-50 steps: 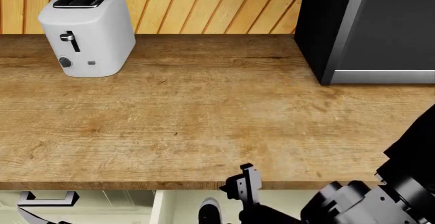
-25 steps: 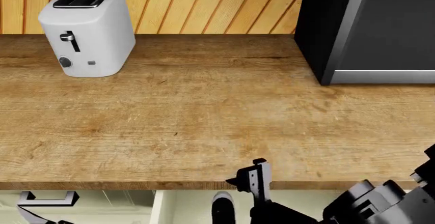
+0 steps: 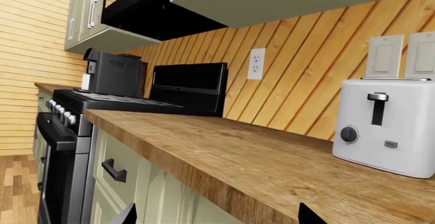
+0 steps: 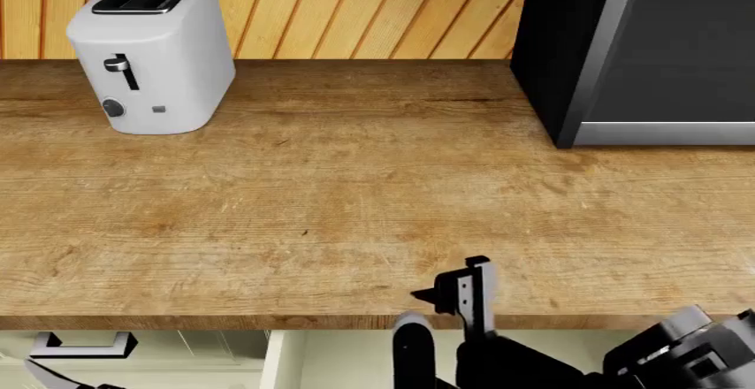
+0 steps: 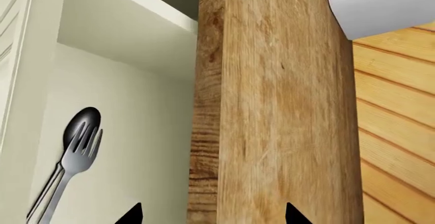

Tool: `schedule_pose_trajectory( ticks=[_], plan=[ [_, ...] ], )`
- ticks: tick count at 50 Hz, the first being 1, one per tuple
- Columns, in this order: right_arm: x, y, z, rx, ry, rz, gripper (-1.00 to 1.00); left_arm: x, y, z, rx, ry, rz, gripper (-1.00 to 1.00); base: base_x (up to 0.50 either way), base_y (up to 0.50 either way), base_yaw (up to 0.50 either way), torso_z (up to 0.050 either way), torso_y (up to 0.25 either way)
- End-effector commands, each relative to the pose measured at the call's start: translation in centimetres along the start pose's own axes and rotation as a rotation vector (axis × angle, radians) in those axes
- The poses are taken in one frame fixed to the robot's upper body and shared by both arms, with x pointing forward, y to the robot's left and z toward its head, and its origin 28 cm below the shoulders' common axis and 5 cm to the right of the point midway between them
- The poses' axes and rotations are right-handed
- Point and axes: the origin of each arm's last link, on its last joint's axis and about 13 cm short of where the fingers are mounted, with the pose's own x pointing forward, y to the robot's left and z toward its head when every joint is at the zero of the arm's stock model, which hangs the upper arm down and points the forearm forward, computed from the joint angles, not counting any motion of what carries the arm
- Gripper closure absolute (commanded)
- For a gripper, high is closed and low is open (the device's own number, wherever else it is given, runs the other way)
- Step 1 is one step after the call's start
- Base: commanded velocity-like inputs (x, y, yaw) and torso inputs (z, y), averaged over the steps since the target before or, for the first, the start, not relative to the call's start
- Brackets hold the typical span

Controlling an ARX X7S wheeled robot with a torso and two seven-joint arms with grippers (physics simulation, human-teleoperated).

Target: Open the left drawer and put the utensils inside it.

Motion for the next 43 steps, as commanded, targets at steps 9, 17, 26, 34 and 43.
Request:
schedule_pose_trajectory(
  ticks=[9, 17, 26, 34, 43],
  plan=[
    [-1.6, -0.8, 0.0, 0.013, -0.01, -0.052, -1.0, -0.1, 0.1, 0.2, -0.005, -0.011, 0.003, -1.0, 0.0, 0.0, 0.0, 0.0, 0.0],
    [-2.3, -1.1, 0.1, 0.02, -0.013, -0.076, -1.0, 0.0, 0.1, 0.3, -0.009, -0.016, 0.004, -1.0, 0.0, 0.0, 0.0, 0.0, 0.0],
    [-3.2, -1.0, -0.2, 0.036, -0.007, -0.102, -1.0, 0.0, 0.0, 0.6, 0.004, -0.029, -0.004, -1.0, 0.0, 0.0, 0.0, 0.0, 0.0],
    [-4.4, -1.4, -0.1, 0.046, -0.012, -0.136, -1.0, 0.0, 0.1, 0.7, -0.003, -0.038, -0.004, -1.0, 0.0, 0.0, 0.0, 0.0, 0.0],
    [-5.6, -2.4, 0.0, 0.071, -0.051, -0.198, -1.0, 0.0, 0.1, 0.8, -0.008, -0.04, -0.001, -1.0, 0.0, 0.0, 0.0, 0.0, 0.0]
  ],
)
